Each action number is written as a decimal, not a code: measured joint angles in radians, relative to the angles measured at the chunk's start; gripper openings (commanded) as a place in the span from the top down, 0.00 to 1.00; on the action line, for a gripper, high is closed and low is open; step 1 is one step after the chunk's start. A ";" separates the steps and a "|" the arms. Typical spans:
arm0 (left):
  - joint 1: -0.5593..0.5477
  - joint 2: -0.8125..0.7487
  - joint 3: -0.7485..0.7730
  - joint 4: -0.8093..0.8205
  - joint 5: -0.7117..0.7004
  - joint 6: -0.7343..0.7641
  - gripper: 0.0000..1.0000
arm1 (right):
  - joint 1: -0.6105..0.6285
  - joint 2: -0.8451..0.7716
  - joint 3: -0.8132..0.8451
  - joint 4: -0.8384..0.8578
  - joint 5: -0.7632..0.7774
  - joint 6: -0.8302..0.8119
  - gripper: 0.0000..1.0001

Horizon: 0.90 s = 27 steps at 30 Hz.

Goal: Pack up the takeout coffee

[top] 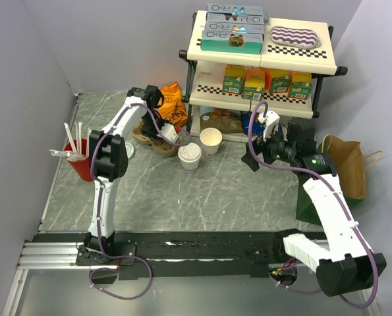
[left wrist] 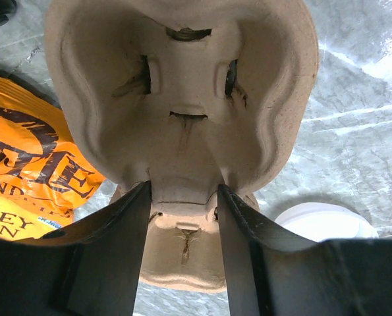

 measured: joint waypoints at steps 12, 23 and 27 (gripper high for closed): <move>-0.006 0.001 0.002 0.002 -0.034 -0.004 0.90 | -0.013 0.001 0.000 0.000 0.000 0.004 0.00; 0.006 -0.003 0.008 0.040 -0.069 -0.119 0.99 | -0.017 0.001 0.000 0.000 0.000 0.004 0.00; 0.025 -0.040 -0.031 0.127 -0.039 -0.212 0.99 | -0.017 0.001 0.000 0.000 -0.005 0.008 0.00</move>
